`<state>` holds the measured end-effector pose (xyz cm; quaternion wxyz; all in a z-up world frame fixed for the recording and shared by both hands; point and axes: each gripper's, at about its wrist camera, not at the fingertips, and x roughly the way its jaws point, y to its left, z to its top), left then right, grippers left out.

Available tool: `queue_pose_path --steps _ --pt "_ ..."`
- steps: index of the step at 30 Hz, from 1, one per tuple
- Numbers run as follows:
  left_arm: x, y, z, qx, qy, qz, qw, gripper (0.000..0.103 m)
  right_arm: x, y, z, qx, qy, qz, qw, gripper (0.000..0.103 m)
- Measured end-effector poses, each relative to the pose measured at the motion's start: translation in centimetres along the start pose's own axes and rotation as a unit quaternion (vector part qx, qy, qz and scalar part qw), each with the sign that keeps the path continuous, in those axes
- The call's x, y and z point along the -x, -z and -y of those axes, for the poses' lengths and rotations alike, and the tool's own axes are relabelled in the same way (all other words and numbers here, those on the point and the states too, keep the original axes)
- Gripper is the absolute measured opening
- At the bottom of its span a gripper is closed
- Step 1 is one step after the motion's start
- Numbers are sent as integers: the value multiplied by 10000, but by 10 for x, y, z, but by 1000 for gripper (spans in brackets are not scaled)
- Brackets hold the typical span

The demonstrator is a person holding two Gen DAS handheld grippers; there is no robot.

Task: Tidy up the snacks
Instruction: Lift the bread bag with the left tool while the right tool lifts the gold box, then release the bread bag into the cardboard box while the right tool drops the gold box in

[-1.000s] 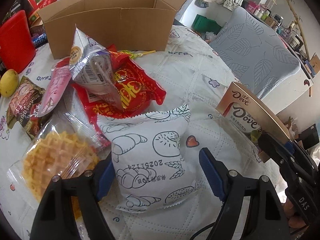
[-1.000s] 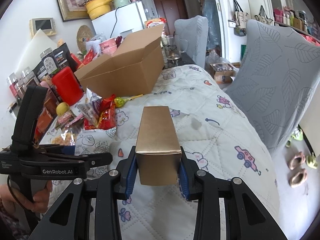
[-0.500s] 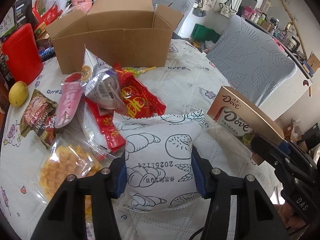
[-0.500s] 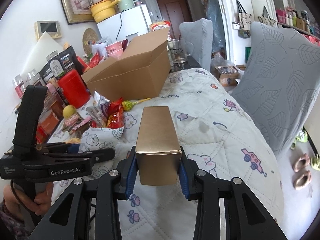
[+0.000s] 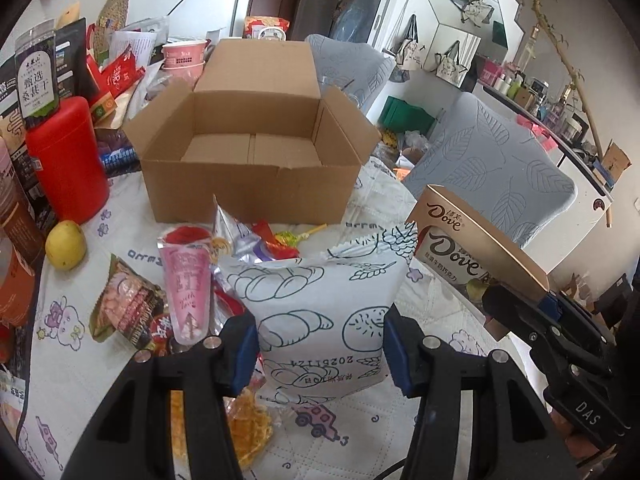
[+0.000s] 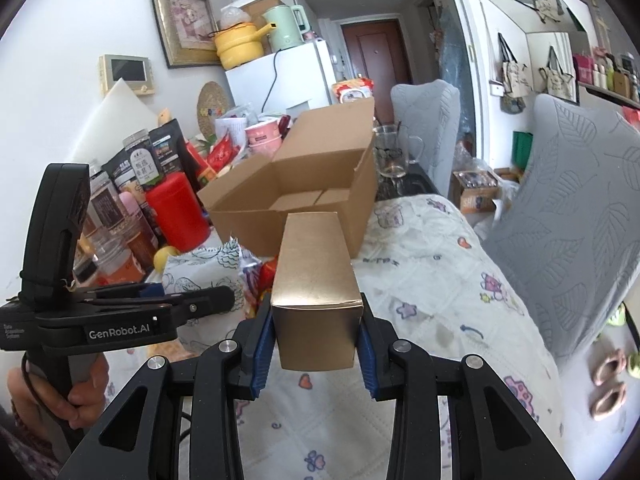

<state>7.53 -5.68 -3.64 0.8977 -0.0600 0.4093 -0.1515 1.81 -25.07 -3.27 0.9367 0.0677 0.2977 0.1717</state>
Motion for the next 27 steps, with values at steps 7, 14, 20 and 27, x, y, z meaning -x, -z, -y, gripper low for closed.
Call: queue_pose_path --steps 7,14,20,27 --pt "-2 -34 -16 71 -30 293 9995 53 -16 -32 -15 230 -113 235 9994 36" --pt "-13 -71 -32 118 -111 502 9986 53 -47 -65 -21 419 -161 286 9986 36" --pt "-37 -95 -49 237 -152 431 9987 53 -79 -83 -24 528 -185 218 9982 36" --pt "-61 -114 -62 283 -214 305 9989 53 -117 -96 -25 604 -120 -3 9981 36"
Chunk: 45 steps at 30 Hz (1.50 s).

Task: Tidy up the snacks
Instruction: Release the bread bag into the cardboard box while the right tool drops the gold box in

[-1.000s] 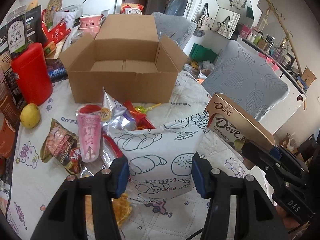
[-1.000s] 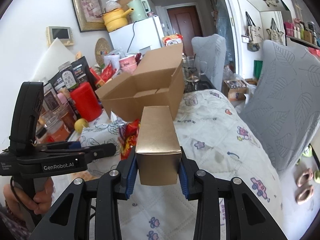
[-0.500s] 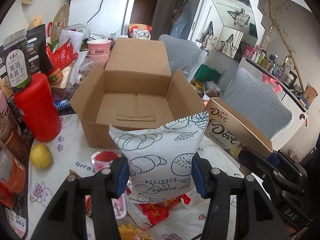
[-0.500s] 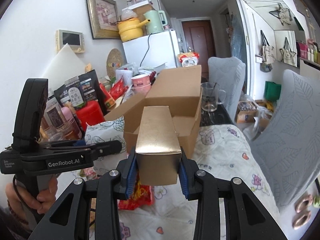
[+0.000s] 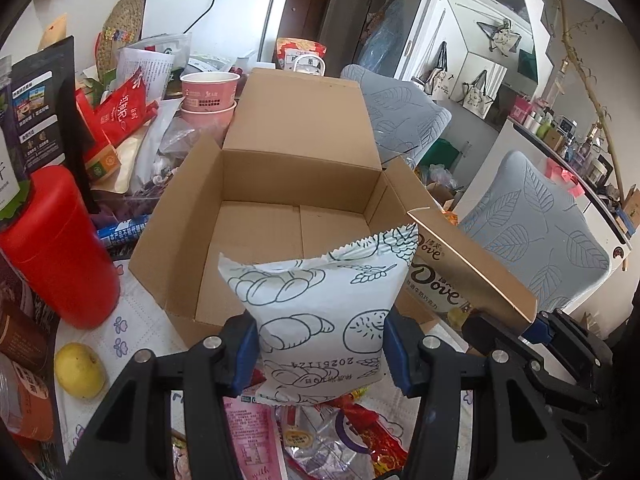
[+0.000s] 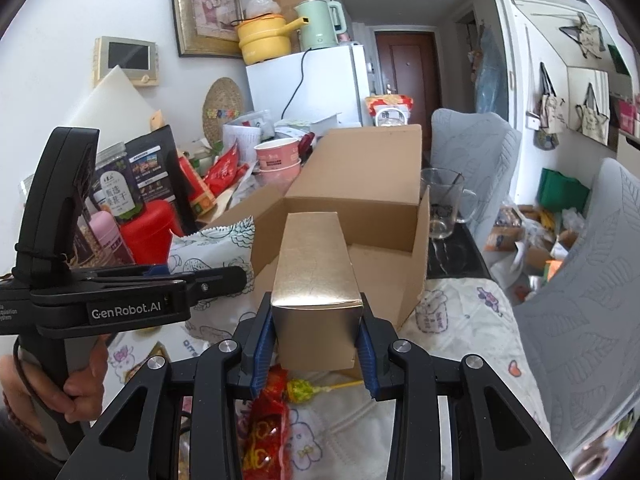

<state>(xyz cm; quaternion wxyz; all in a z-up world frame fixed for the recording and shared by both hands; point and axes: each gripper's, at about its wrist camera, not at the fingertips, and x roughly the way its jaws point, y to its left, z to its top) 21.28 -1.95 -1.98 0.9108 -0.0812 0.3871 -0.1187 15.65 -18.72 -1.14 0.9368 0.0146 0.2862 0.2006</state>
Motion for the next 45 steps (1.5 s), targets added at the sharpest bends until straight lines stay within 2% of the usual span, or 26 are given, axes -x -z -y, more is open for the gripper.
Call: queue_pose_path --steps 18,26,30,35,39,42,45 --pt "-49 -25 -1 -220 -206 -301 9991 53 -67 -5 4 199 91 -578 9981 36" --pt "-70 -26 -3 -153 -331 -626 9974 53 -91 -3 7 208 215 -942 9951 37" --pt "-84 -23 -5 -191 -606 -953 9934 53 -94 1 4 360 308 -943 9944 37" --pt "-91 -20 -10 -141 -623 -1083 9921 53 -95 1 1 447 413 -894 9941 37" --pt "-93 -21 -14 -126 -664 -1175 9908 54 -96 0 1 432 411 -901 9941 41" --pt "-89 -21 -15 -128 -823 -1135 9900 54 -95 -1 1 410 429 -890 9943 53" --pt "-83 -22 -17 -119 -954 -1107 9892 54 -91 -2 1 405 462 -859 9944 55"
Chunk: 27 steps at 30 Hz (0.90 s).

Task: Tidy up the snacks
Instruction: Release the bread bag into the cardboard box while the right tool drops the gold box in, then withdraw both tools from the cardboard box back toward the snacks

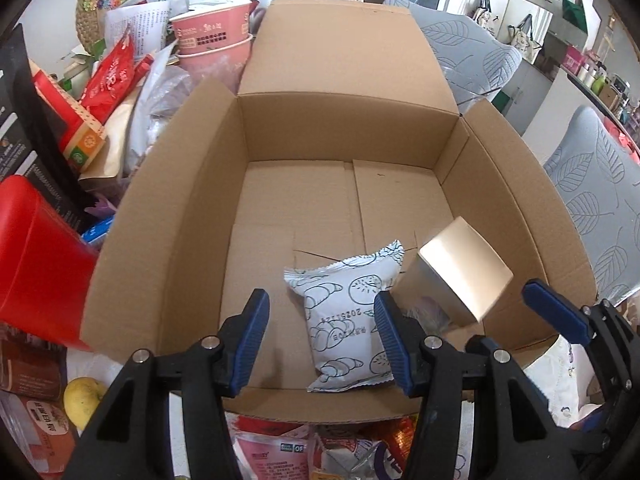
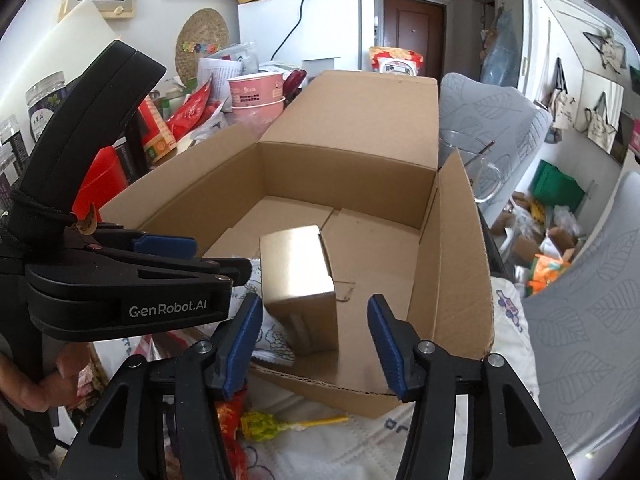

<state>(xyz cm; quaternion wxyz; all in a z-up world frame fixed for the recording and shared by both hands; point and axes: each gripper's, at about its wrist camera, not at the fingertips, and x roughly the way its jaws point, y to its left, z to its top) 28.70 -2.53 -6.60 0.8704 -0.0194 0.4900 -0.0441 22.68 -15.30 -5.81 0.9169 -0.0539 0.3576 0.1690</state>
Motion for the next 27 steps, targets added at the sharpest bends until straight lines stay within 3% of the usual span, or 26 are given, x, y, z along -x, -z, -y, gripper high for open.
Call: queue_pose_path --steps 12,27 --pt "52 4 -3 62 2 477 9988 54 34 -4 5 -141 97 277 9995 54" --pt "146 31 6 -55 60 1305 9914 54 115 -5 -8 -123 122 979 9950 54"
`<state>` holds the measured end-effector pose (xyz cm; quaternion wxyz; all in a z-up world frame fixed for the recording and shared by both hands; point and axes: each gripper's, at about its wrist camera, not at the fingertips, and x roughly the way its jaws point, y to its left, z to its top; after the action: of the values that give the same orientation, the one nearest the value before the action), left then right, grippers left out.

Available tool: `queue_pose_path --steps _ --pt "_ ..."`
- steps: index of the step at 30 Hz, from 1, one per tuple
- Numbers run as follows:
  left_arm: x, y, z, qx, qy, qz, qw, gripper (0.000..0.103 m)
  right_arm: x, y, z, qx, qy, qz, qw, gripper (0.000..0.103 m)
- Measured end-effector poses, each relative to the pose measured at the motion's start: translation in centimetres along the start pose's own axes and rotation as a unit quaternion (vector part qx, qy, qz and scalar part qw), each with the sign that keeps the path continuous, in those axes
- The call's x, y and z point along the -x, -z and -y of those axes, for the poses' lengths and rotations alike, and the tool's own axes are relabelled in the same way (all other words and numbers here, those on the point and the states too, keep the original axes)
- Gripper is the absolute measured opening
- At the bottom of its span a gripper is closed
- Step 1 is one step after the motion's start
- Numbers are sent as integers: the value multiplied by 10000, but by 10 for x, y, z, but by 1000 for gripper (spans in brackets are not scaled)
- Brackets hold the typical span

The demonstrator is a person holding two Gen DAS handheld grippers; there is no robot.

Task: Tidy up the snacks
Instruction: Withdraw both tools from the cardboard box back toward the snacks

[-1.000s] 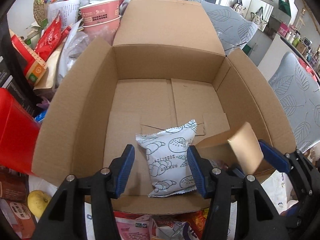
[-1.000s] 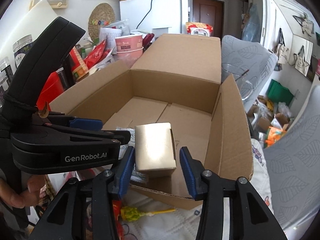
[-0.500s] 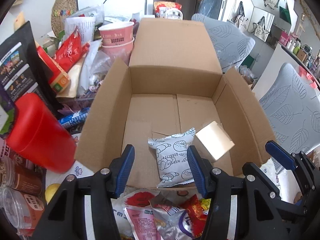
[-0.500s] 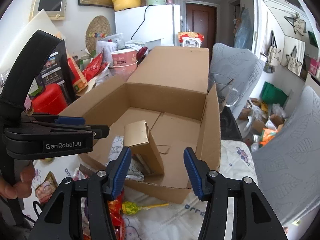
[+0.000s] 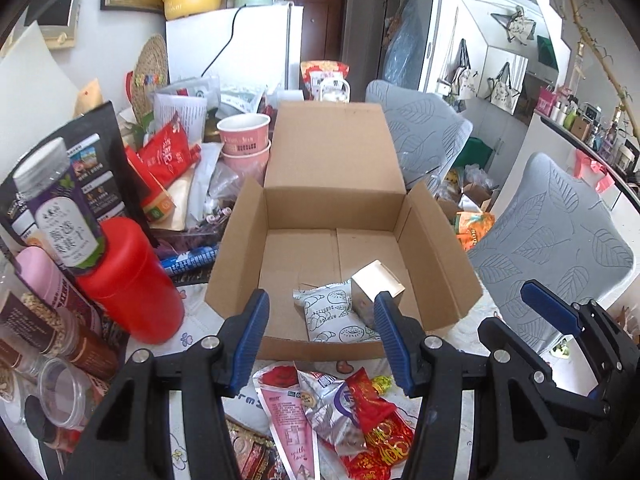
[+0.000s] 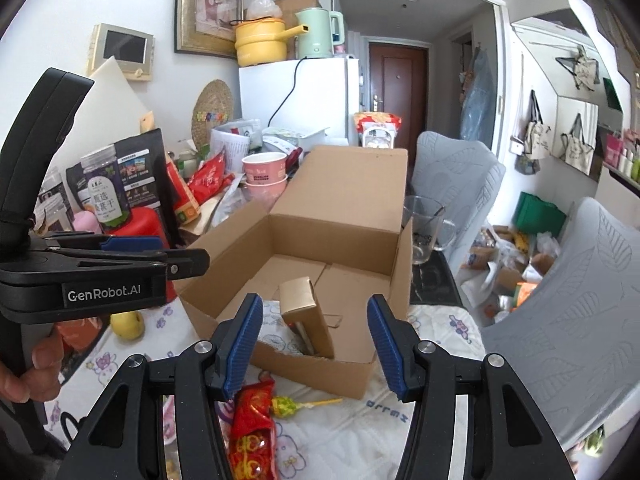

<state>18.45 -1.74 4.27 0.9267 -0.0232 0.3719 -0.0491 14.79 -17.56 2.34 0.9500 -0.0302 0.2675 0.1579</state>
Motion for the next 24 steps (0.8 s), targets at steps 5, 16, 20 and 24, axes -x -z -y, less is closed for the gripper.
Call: queue_pose_path --steps 5,16,20,24 --pt "31 8 1 -47 58 207 9998 54 28 0 -6 12 -1 200 9998 54" --pt "86 39 2 -167 238 474 9985 54 78 9 -25 2 -19 438 9990 58" --pt "100 53 -1 -206 283 436 9984 58 96 16 -32 18 -7 506 9987 64" --pt "116 66 -5 -207 226 565 9979 81 109 24 -37 -10 -40 549 9985 69"
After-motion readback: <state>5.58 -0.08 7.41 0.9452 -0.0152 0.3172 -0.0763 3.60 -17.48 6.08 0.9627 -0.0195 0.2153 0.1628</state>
